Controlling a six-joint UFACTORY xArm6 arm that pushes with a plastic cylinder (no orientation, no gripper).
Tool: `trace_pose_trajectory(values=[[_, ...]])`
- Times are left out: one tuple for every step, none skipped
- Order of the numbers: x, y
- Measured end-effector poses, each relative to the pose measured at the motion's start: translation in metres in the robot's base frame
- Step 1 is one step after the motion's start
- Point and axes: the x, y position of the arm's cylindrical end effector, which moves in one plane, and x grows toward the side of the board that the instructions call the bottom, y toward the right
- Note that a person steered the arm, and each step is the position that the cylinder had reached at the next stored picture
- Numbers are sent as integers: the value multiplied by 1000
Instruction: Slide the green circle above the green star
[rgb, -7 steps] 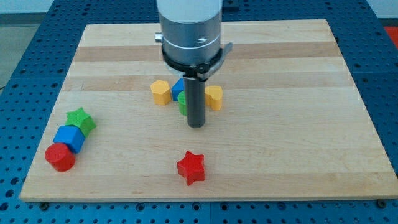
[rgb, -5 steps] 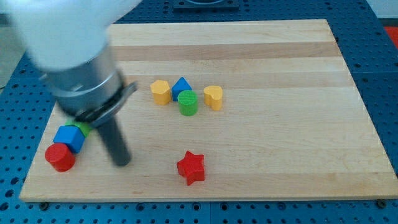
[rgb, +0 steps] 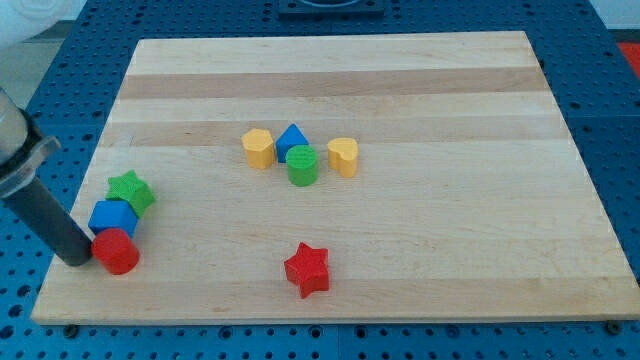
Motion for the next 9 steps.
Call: trace_pose_trajectory(values=[[-11,-7],[-2,39],[10,51],[13,60],[21,92],[32,31],[64,76],[64,126],[56,137]])
